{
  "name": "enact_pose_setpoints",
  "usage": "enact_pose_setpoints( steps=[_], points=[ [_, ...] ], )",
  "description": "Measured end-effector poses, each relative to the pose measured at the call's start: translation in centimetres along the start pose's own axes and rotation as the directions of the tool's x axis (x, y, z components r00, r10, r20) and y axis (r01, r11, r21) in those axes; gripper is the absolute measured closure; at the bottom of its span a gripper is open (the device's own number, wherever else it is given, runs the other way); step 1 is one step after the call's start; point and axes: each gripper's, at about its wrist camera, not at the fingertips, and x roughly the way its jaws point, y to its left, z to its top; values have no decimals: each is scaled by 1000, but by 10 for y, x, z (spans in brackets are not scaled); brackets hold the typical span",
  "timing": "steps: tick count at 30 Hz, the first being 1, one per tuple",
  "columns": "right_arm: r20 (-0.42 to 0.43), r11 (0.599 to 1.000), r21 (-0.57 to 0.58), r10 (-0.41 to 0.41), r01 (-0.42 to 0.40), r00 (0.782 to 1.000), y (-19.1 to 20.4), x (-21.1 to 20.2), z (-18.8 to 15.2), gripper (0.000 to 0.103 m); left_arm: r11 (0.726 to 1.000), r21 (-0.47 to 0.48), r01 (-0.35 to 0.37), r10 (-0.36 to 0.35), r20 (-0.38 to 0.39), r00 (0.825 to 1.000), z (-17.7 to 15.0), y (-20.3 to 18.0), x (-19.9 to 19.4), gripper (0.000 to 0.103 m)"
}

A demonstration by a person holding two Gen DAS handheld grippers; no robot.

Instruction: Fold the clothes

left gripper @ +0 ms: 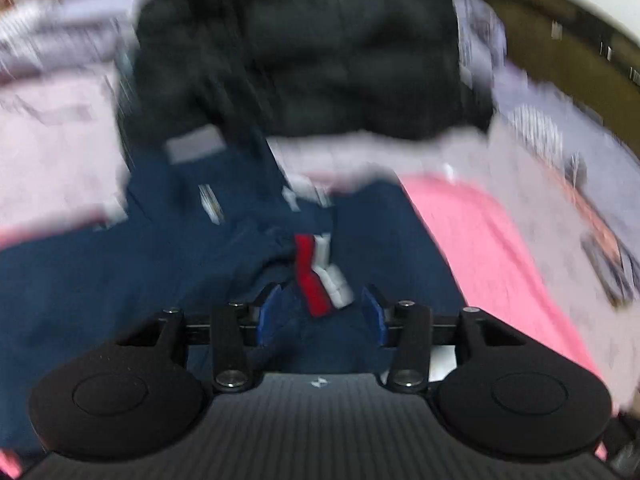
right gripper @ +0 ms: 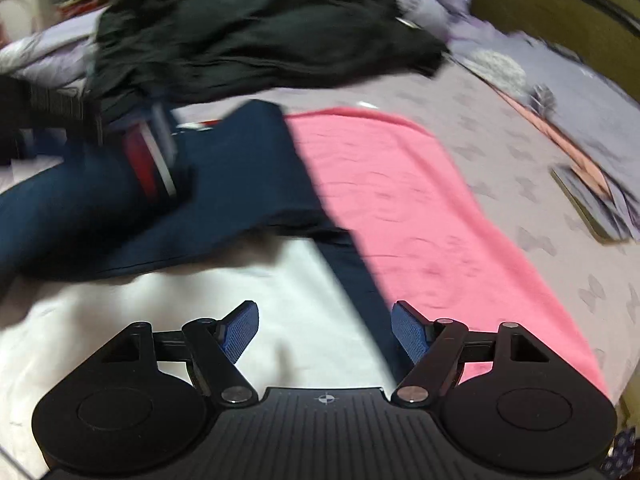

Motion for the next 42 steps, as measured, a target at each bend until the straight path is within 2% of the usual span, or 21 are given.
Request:
enact_pose_setpoints(
  steps=[2, 5, 7, 10, 11, 14, 15, 17, 20, 23, 25, 28, 30, 31, 32, 33, 34, 35, 37, 40, 42],
  points=[
    [5, 999, 41, 32, -32, 999, -16, 9, 4, 29, 999, -33, 22, -22, 12, 1000, -12, 4, -13, 43],
    [17, 984, 97, 152, -153, 988, -16, 29, 16, 29, 997, -78, -28, 32, 52, 998, -25, 26, -44, 35],
    [37, 961, 103, 254, -257, 966, -5, 45, 28, 29, 989, -110, -94, 102, 73, 992, -30, 47, -59, 30],
    [62, 923, 113, 363, -368, 930, 38, 74, 49, 29, 936, -176, -304, 318, 60, 946, -32, 92, -72, 30],
    [56, 922, 121, 365, -369, 929, 52, 85, 57, 28, 913, -195, -360, 374, 44, 926, -31, 104, -73, 30],
    [26, 931, 146, 334, -335, 942, 84, 113, 72, 21, 842, -266, -469, 483, -14, 876, -33, 139, -77, 30],
    [27, 946, 138, 291, -292, 956, 90, 114, 74, 24, 823, -300, -482, 498, -27, 867, -34, 149, -79, 31],
    [100, 970, 152, 174, -188, 980, 89, 94, 70, 27, 790, -364, -494, 517, -40, 855, -37, 166, -82, 31],
    [201, 982, 181, 25, -62, 979, 81, 57, 54, 26, 762, -398, -510, 545, -29, 838, -41, 177, -83, 30],
    [289, 992, 98, 52, -83, 956, 81, 25, 38, 26, 750, -390, -534, 562, -49, 826, -50, 183, -75, 30],
    [338, 986, -62, 165, -153, 927, 97, 20, 34, 21, 745, -383, -546, 565, -73, 822, -52, 184, -67, 30],
    [249, 974, -113, 217, -194, 944, 119, 53, 47, 21, 748, -378, -546, 557, -90, 826, -56, 184, -63, 30],
    [148, 970, -8, 241, -242, 959, 120, 92, 57, 21, 752, -369, -546, 555, -92, 827, -59, 185, -62, 30],
    [60, 958, 56, 277, -280, 959, 119, 114, 59, 23, 754, -364, -546, 554, -94, 827, -60, 185, -61, 30],
    [-7, 940, 131, 319, -315, 948, 114, 131, 61, 32, 754, -361, -549, 554, -98, 826, -60, 186, -58, 30],
    [-10, 935, 134, 334, -330, 943, 111, 129, 64, 45, 754, -356, -552, 556, -101, 825, -61, 187, -57, 30],
    [-6, 931, 129, 345, -342, 938, 109, 124, 67, 70, 755, -349, -554, 557, -103, 824, -62, 187, -56, 30],
    [-3, 927, 123, 357, -354, 934, 106, 120, 71, 77, 755, -344, -558, 561, -99, 822, -62, 187, -55, 30],
    [54, 936, 93, 334, -338, 941, 92, 103, 76, 78, 761, -335, -555, 564, -81, 822, -62, 184, -55, 30],
    [170, 967, 31, 243, -252, 955, 72, 77, 81, 78, 772, -308, -556, 567, -60, 821, -62, 181, -53, 28],
    [208, 984, 4, 174, -179, 962, 61, 78, 83, 76, 778, -288, -558, 569, -54, 821, -61, 178, -48, 25]
  ],
)
